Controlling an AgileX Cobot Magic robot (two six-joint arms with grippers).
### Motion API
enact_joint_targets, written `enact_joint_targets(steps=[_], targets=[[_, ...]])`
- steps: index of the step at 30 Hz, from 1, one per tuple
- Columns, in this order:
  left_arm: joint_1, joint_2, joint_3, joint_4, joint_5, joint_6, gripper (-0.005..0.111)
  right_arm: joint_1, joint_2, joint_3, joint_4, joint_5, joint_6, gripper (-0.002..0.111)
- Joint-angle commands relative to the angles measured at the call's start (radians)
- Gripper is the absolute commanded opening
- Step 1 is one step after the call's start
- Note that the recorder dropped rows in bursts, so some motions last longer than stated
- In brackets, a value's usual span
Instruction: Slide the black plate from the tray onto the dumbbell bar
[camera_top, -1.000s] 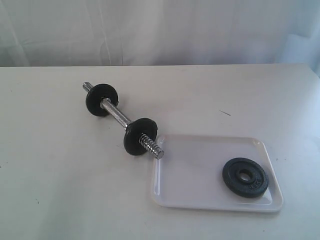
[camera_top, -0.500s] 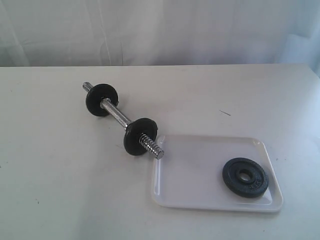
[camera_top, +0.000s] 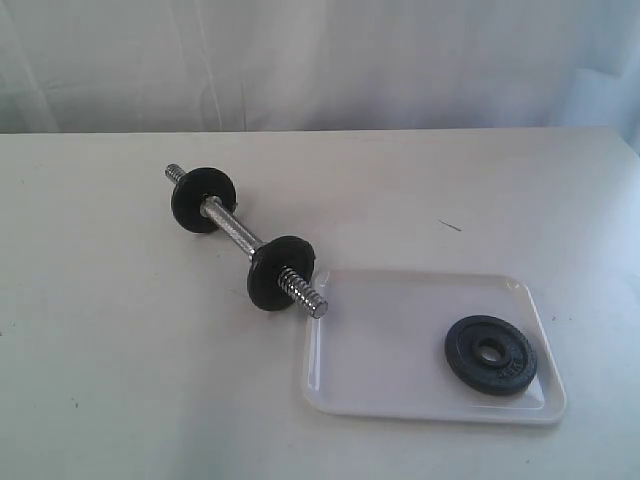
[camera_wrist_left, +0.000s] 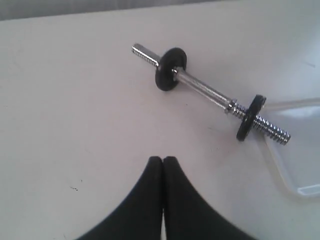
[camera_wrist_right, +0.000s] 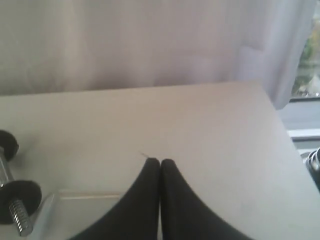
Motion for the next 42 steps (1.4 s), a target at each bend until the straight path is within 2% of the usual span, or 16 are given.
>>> enact_joint_targets(steps=[1,6,9,14,21,25,30,32,37,39,42], targets=[[-0.028,0.163,-0.051,-0.017,0.024,0.083,0.0,-0.007,0.14,-0.041,0.068,0.052,-0.103,0.0],[-0.028,0.336,-0.111,-0.025,0.018,0.182,0.0,-0.007,0.253,-0.045,0.084,0.065,-0.159,0.001],[-0.028,0.425,-0.143,-0.041,-0.002,0.255,0.0,-0.007,0.296,-0.045,0.086,0.065,-0.159,0.006],[-0.028,0.593,-0.226,-0.056,0.005,0.278,0.002,-0.007,0.339,-0.045,0.086,0.065,-0.161,0.015],[-0.026,0.824,-0.424,-0.164,0.11,0.429,0.027,-0.007,0.364,-0.045,0.08,0.067,-0.161,0.016],[-0.026,0.951,-0.555,-0.241,0.173,0.495,0.027,-0.007,0.383,-0.045,0.078,0.076,-0.161,0.016],[-0.026,1.065,-0.704,-0.245,0.209,0.612,0.027,-0.007,0.405,-0.045,0.078,0.087,-0.161,0.016],[-0.026,1.1,-0.741,-0.245,0.23,0.643,0.031,-0.007,0.416,-0.045,0.078,0.087,-0.161,0.016],[-0.028,1.185,-0.795,-0.27,0.269,0.764,0.053,-0.007,0.43,-0.045,0.08,0.067,-0.161,0.015],[-0.036,1.212,-0.796,-0.306,0.252,0.872,0.06,-0.007,0.43,-0.045,0.08,0.064,-0.161,0.015],[-0.052,1.244,-0.785,-0.37,0.232,1.081,0.064,-0.007,0.43,-0.045,0.08,0.071,-0.161,0.015]])
